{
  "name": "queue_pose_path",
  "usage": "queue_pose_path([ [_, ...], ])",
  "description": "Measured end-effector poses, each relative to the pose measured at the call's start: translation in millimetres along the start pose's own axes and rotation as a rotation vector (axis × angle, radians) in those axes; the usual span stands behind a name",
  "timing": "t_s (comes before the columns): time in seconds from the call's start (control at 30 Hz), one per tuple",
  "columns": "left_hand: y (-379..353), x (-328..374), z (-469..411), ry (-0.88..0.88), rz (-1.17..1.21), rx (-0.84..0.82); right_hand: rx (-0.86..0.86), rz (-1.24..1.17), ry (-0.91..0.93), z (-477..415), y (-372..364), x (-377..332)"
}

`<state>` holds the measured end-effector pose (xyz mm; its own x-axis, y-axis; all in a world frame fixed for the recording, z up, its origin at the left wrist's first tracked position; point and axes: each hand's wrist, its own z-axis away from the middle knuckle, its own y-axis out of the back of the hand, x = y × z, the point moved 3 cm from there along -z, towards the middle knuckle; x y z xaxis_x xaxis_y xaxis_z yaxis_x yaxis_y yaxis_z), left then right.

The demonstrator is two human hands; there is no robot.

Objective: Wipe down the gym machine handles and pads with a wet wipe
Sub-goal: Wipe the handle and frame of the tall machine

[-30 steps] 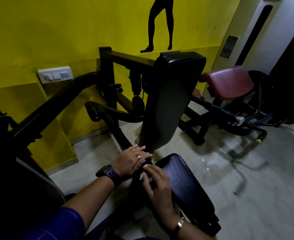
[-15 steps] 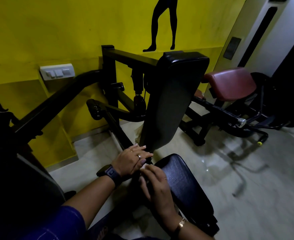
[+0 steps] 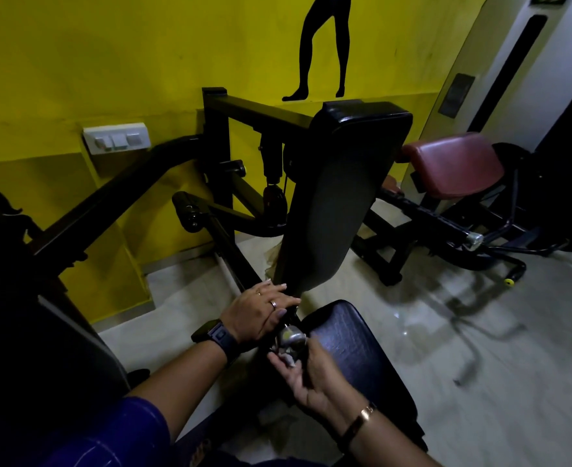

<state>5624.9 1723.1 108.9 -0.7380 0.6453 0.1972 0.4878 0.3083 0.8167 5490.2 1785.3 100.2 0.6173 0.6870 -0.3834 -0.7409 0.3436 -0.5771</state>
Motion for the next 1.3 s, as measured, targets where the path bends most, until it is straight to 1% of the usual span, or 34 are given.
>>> queue_pose_path([
  [0.1,-1.3,-2.0,0.2,0.007,0.010,-0.016,0.018,0.009,-0.084,-1.1,-0.8,1.5],
  [0.17,-1.7,-1.8,0.3,0.014,0.019,-0.023,0.038,0.022,-0.102,-2.2,0.8,-0.6],
  [0.27,-0.4,0.0,-0.1,0.000,0.005,-0.004,0.044,0.031,-0.063,-6.3,0.5,-2.6],
  [0.33,0.9,0.8,-0.1,-0.005,-0.008,0.002,0.043,0.058,0.037,-5.9,-1.5,-5.1],
  [0.4,1.2,0.7,0.3,0.006,-0.001,-0.002,0.107,0.196,0.196,-1.1,-1.0,-7.7],
  [0.47,1.3,0.5,0.8,0.014,0.003,-0.005,0.197,0.465,0.382,-1.5,4.0,-8.4],
  [0.53,1.1,0.5,1.0,0.010,-0.004,-0.002,0.198,0.710,0.602,-0.4,7.6,-9.0],
  [0.6,0.4,-0.1,1.0,0.005,-0.010,-0.004,0.144,0.894,0.819,6.5,7.8,-9.0],
  [0.77,-0.7,0.4,1.0,-0.001,-0.014,0.021,0.011,1.497,1.428,25.0,-3.5,-4.8],
  [0.83,-1.1,-0.2,0.9,-0.011,-0.023,0.019,-0.031,1.689,1.656,20.4,2.7,2.4],
  [0.9,-1.9,-1.7,1.1,-0.018,-0.033,0.012,-0.087,1.822,1.830,14.1,10.7,4.9],
  [0.97,-1.4,-2.4,0.9,-0.022,-0.034,0.011,-0.193,1.925,1.951,8.4,17.9,5.4],
  [1.03,0.3,-0.9,0.0,-0.033,-0.038,0.012,-0.325,2.001,2.027,4.5,23.4,3.8],
  [1.1,1.2,1.0,-0.7,-0.040,-0.055,0.020,-0.403,2.042,2.030,4.2,27.8,-2.2],
  [1.23,0.6,-0.7,0.5,-0.021,-0.059,0.008,-0.486,2.116,2.025,0.6,36.2,-19.9],
  [1.3,0.8,-0.3,0.1,-0.021,-0.048,0.012,-0.486,2.039,1.971,-2.4,39.2,-25.1],
])
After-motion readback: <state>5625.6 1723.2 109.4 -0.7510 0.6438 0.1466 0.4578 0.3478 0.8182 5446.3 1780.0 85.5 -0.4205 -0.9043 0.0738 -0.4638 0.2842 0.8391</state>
